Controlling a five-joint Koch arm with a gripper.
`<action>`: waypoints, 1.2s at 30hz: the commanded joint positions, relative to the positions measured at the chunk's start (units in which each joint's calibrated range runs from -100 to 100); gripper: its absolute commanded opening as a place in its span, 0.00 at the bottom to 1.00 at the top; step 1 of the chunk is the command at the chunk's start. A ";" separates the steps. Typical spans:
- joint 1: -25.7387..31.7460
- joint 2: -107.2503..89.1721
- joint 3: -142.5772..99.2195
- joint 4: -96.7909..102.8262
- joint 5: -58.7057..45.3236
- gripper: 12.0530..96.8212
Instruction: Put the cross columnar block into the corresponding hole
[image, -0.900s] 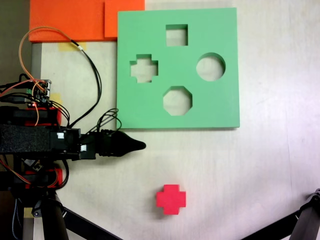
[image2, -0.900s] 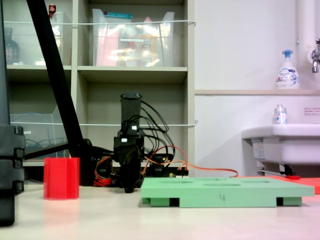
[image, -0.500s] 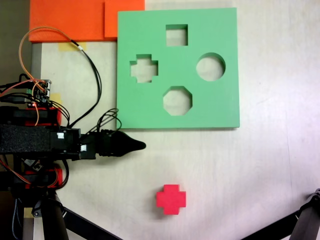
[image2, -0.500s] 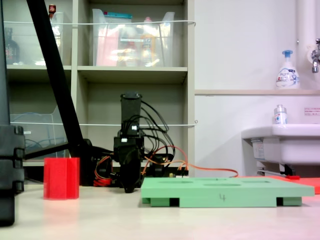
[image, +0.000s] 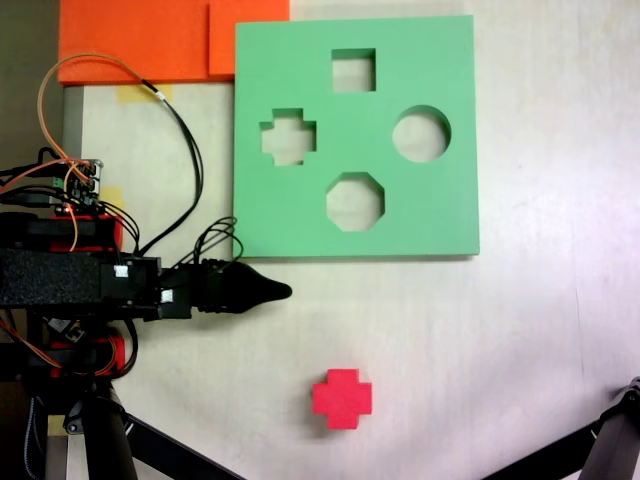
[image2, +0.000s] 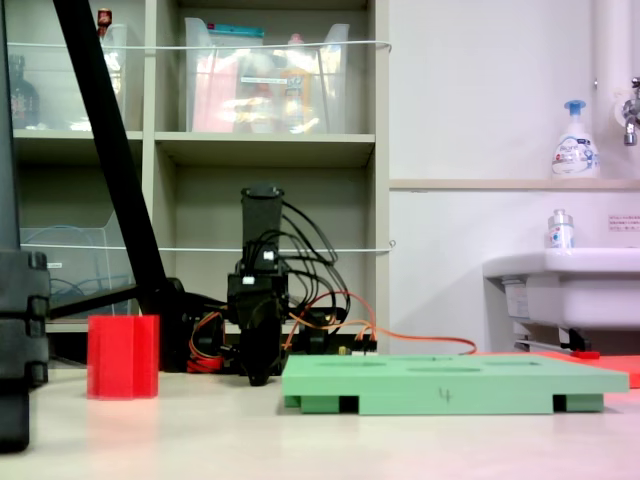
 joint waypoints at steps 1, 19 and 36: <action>0.05 -0.41 -0.98 -5.22 -0.24 0.44; -9.72 -0.41 -0.98 -4.16 24.91 0.34; -13.14 -0.41 18.26 -51.92 34.73 0.33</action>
